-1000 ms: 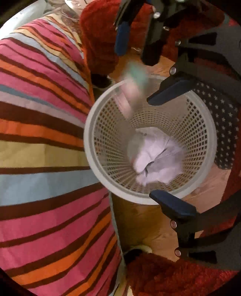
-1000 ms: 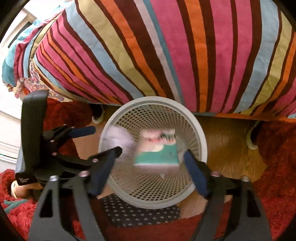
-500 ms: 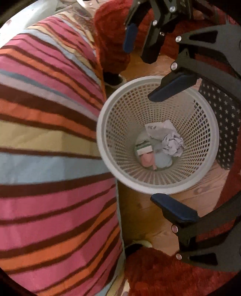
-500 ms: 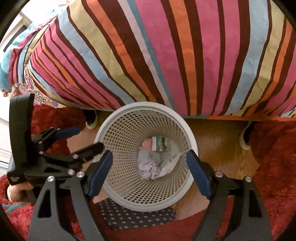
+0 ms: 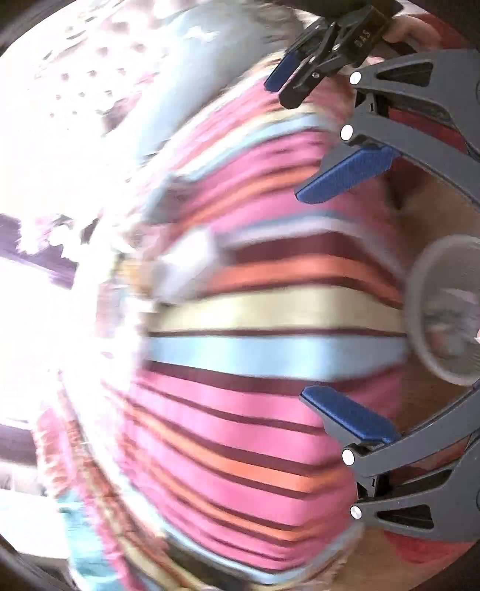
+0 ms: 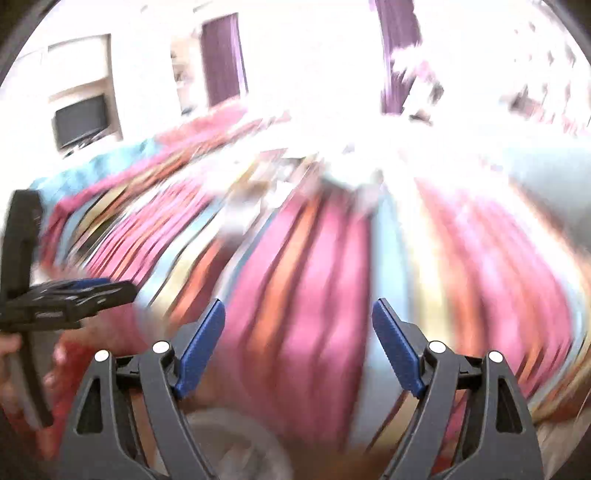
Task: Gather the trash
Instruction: 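Drop white cosmetic box from left tool while right tool drops teal box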
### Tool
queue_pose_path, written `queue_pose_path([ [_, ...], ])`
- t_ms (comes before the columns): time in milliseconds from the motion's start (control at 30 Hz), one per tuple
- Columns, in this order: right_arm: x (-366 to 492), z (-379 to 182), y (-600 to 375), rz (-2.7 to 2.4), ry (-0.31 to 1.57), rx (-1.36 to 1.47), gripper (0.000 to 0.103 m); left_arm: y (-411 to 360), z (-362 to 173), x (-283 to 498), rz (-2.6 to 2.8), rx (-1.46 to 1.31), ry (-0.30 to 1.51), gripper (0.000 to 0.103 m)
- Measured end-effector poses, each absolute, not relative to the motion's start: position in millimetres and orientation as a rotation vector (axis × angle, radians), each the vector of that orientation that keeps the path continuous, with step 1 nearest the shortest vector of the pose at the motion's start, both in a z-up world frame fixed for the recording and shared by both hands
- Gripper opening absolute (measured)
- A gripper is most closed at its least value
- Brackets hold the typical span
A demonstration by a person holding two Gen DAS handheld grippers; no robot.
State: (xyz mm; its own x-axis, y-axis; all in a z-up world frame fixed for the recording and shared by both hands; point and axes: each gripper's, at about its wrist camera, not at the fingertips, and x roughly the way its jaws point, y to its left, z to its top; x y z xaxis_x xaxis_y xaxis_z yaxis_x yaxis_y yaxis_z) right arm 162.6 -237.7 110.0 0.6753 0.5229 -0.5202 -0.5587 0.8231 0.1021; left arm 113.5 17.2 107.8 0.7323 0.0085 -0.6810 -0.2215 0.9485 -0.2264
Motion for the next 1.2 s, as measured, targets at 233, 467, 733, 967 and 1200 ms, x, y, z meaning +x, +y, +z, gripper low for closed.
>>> queue_pose_path([
  [233,298.6,109.2,-212.2,0.606,0.599,-0.145,0.078,1.8,103.8,207.0,0.319,-0.357,0.733,0.096],
  [467,344.7,97.4,-190.1,0.663,0.631,-0.212,0.078,-1.3,81.1,245.1,0.434,-0.364,0.78,0.096],
  [733,371.4,90.6,-171.3,0.686,0.745,-0.222,0.073,0.8,66.0,262.2,0.498,-0.255,0.786,0.095],
  [967,342.4,83.9,-177.0,0.674,0.785,-0.16,0.05,28.5,71.2,242.4,0.372,-0.252,0.769,0.047],
  [1200,280.1,93.7,-204.4,0.622,0.708,-0.054,0.05,31.3,76.8,203.9,0.273,-0.223,0.762,0.047],
])
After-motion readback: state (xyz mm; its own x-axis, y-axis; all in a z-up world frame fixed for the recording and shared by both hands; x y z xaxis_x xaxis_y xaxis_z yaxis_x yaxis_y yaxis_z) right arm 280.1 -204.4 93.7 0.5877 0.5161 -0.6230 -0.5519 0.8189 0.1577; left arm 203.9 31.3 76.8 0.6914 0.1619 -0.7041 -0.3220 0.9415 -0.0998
